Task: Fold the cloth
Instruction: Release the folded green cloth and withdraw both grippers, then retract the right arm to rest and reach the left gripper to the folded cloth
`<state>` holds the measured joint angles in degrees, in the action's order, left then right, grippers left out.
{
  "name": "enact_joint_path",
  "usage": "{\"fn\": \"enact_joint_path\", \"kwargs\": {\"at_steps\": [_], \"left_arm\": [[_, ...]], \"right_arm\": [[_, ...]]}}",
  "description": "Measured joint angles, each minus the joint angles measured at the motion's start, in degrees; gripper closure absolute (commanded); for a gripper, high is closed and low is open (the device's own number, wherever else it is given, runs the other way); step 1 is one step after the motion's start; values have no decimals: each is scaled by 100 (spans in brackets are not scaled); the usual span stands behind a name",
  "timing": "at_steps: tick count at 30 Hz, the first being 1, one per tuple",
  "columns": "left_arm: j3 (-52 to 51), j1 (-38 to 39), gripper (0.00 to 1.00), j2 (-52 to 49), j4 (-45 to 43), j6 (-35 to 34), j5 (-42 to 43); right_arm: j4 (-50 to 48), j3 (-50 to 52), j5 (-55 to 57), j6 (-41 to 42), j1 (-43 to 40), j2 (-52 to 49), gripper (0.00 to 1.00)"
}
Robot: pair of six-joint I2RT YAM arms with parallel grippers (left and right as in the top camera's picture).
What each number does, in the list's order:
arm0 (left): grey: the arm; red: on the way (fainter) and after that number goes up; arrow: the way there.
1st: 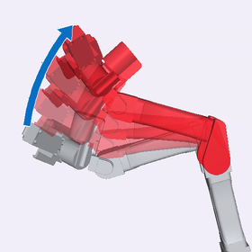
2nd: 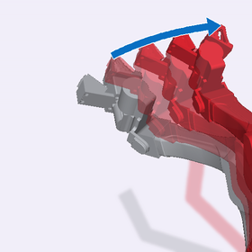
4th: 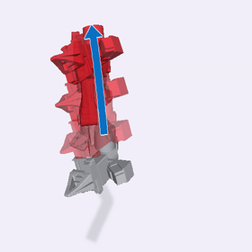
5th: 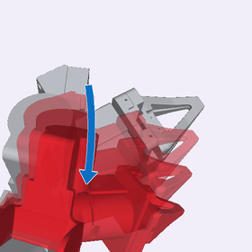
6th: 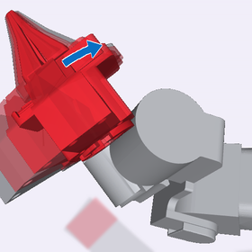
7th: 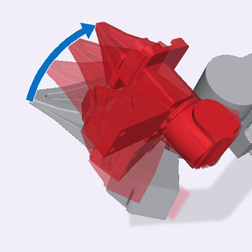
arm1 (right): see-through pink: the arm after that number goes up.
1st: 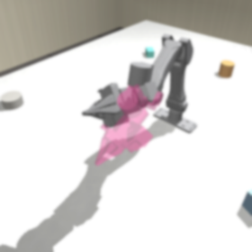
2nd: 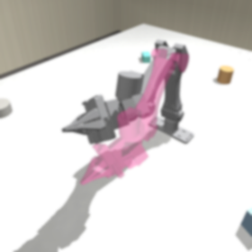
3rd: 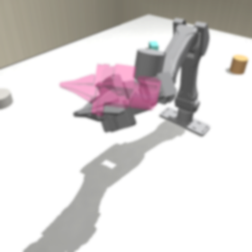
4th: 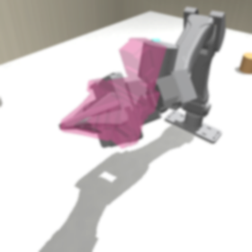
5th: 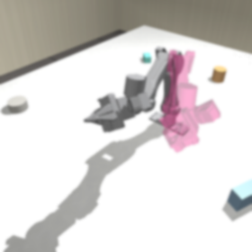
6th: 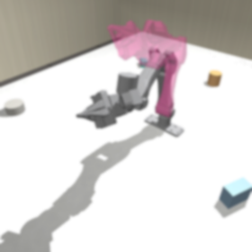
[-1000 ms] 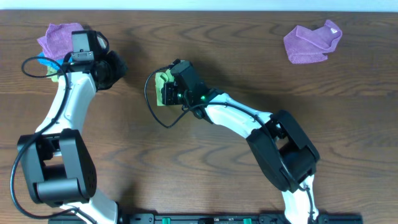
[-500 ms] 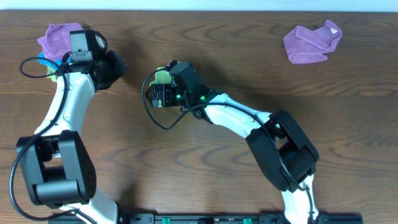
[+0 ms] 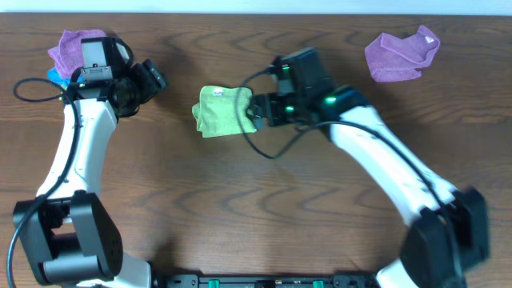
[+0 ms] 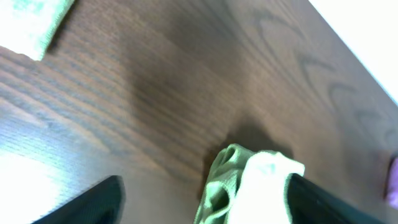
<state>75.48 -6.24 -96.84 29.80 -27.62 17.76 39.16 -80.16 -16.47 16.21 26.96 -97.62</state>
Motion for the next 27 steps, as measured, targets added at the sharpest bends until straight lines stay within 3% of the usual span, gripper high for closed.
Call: {"fn": "enact_joint_path", "kwargs": {"at_steps": [4, 8, 14, 19, 27], "left_arm": [[2, -4, 5, 90, 411, -109, 9], [2, -4, 5, 142, 737, -258, 63], [11, -2, 5, 334, 1067, -391, 238], [20, 0, 5, 398, 1541, -527, 570], [-177, 236, 5, 420, 1709, -767, 745]], "right_arm": [[485, 422, 146, -553, -190, 855, 1], [407, 1858, 192, -728, -562, 2280, 1], [304, 3646, 238, -623, -1036, 4579, 1], [575, 4441, 538, -162, -1075, 6522, 1], [907, 4977, 927, 282, -1078, 7731, 1]]}}
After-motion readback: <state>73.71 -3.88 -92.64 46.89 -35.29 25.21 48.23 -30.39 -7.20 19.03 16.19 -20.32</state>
